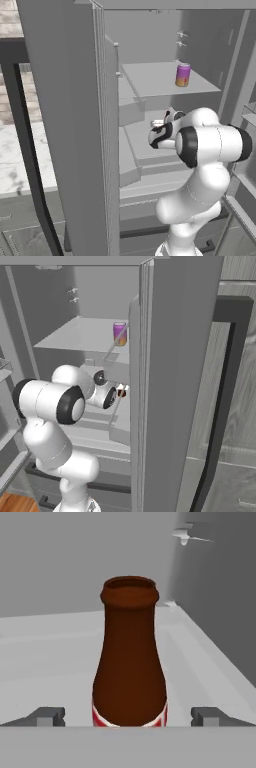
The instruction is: Open the fridge, grab two sodas, and place both sodas inside the bowl with ice on the dining counter.
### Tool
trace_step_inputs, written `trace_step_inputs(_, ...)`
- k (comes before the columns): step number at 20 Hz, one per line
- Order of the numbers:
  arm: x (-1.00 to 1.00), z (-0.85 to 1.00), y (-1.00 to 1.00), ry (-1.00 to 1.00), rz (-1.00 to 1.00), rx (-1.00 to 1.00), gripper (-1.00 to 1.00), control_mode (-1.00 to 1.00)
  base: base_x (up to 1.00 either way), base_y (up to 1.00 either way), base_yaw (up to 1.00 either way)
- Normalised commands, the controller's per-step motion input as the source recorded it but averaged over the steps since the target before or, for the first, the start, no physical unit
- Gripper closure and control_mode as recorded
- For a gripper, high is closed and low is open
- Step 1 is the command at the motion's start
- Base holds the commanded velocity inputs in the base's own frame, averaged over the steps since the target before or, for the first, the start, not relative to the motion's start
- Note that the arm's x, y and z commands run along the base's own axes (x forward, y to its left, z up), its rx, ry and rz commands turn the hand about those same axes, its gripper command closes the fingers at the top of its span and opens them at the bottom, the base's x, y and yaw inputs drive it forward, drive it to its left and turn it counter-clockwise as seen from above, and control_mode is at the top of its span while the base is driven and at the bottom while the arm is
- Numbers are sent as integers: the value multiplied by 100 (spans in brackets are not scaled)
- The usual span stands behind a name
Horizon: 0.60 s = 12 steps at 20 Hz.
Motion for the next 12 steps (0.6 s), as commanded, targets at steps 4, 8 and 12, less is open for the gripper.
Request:
trace_step_inputs(4, 17, -8, 0, 0, 0, 0, 100, -100, 0, 0, 0)
trace_step_inputs(8, 19, -2, 0, 0, 0, 0, 100, -100, 0, 0, 0)
trace_step_inputs(12, 12, 0, 0, 0, 0, 0, 100, -100, 0, 0, 0)
